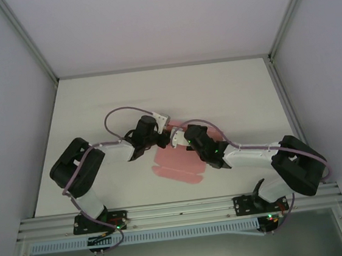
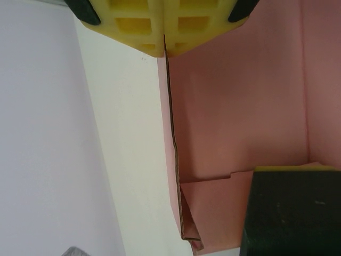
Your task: Assemble paper box
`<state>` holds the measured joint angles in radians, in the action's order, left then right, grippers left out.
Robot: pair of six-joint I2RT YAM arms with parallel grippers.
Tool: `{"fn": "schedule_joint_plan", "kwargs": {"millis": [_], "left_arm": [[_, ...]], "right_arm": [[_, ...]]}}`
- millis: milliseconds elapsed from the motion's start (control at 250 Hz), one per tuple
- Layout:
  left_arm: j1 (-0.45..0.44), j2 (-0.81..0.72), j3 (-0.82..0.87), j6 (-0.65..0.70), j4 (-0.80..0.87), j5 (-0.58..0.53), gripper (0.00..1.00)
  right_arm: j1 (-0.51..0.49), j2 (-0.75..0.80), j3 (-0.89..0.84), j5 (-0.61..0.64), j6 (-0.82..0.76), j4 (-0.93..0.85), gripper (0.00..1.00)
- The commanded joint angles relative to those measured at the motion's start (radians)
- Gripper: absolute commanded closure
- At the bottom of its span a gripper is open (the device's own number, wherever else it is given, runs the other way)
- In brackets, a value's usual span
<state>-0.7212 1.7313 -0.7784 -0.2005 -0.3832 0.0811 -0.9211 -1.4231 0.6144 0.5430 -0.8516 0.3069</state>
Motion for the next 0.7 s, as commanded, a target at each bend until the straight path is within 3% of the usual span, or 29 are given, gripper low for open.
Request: {"fn": "schedule_joint_plan", "kwargs": {"millis": [0,100,347,531,695], "left_arm": [[0.0,0.057,-0.044,-0.021,0.038,-0.248,0.79],[-0.001,0.088,-0.051,-0.062,0.058,-0.368,0.9],[-0.004,0.068,0.036,-0.11,-0.037,-0.59,1.0],[-0.015,0.058,0.07,-0.142,-0.033,-0.779,1.0],[-0.016,0.047,0.1,-0.166,-0.081,-0.816,1.0]], "right_arm": [[-0.016,-0.006,-0.013,-0.033,0.048,-0.081,1.0],[-0.016,0.0,-0.018,-0.033,0.064,-0.086,1.0],[-0.016,0.017,-0.038,0.011,0.079,-0.105,1.0],[-0.016,0.032,-0.039,0.019,0.08,-0.116,1.0],[-0.016,0.024,-0.036,0.018,0.084,-0.126,1.0]]}}
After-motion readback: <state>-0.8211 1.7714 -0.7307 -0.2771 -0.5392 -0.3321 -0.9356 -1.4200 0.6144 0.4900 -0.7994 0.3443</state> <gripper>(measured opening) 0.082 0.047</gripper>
